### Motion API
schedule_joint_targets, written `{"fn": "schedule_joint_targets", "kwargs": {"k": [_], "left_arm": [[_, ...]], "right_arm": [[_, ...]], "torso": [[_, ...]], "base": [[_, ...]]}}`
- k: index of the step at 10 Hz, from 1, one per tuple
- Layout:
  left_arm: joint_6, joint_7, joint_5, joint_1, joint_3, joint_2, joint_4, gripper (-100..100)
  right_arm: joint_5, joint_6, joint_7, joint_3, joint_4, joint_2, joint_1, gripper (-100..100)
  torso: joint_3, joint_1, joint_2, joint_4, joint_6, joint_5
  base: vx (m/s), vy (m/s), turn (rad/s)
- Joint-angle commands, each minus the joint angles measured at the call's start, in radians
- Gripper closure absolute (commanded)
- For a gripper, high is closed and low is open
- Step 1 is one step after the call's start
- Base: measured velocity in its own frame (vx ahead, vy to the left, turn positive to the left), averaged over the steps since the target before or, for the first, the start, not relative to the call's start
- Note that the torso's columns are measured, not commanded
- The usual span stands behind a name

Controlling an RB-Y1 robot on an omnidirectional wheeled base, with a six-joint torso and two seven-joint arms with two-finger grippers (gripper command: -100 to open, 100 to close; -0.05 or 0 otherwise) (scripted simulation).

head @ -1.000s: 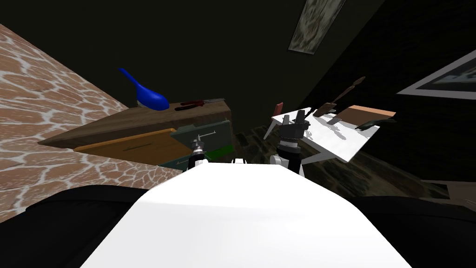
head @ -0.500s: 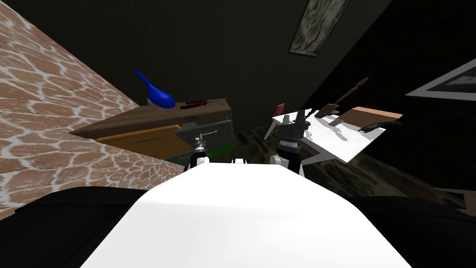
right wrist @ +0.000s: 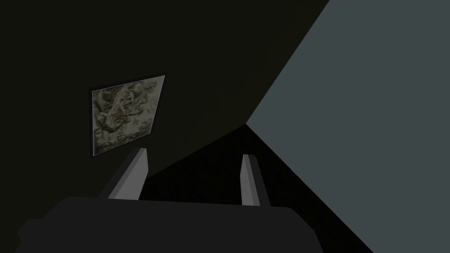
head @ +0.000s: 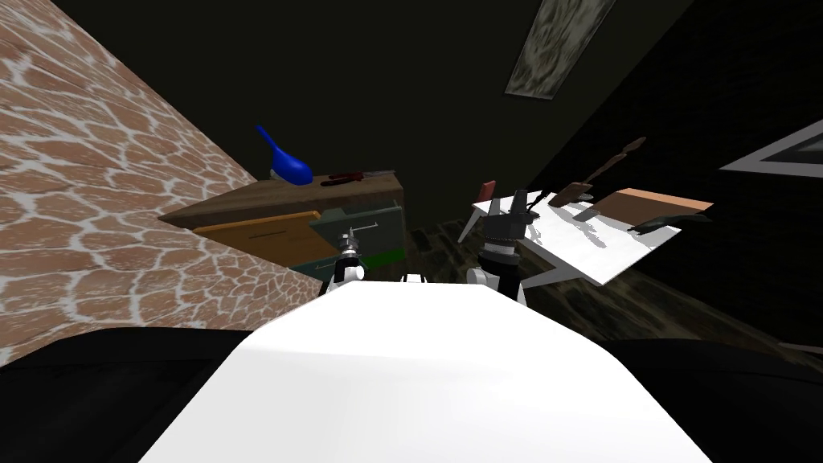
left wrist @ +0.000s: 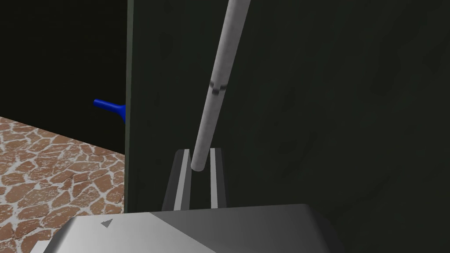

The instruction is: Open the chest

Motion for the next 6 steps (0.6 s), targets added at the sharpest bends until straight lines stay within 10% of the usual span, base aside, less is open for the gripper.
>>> {"fn": "schedule_joint_targets", "kwargs": {"k": [1,6], "left_arm": [[-0.021,0.041,-0.019,-0.059,-0.022,0.037,0.07,100],[-0.021,0.041,-0.019,-0.096,-0.022,0.037,0.155,100]], "right_arm": [[0.0,0.0,0.0,0.0,0.0,0.0,0.0,0],[0.0,0.0,0.0,0.0,0.0,0.0,0.0,0]], "torso": [[-0.002,0.001,-0.003,-0.003,-0.001,0.002],[-0.003,-0.001,-0.004,-0.004,0.002,0.002]], "base": [[-0.07,-0.065,0.193],[-0.03,-0.019,0.024]]}}
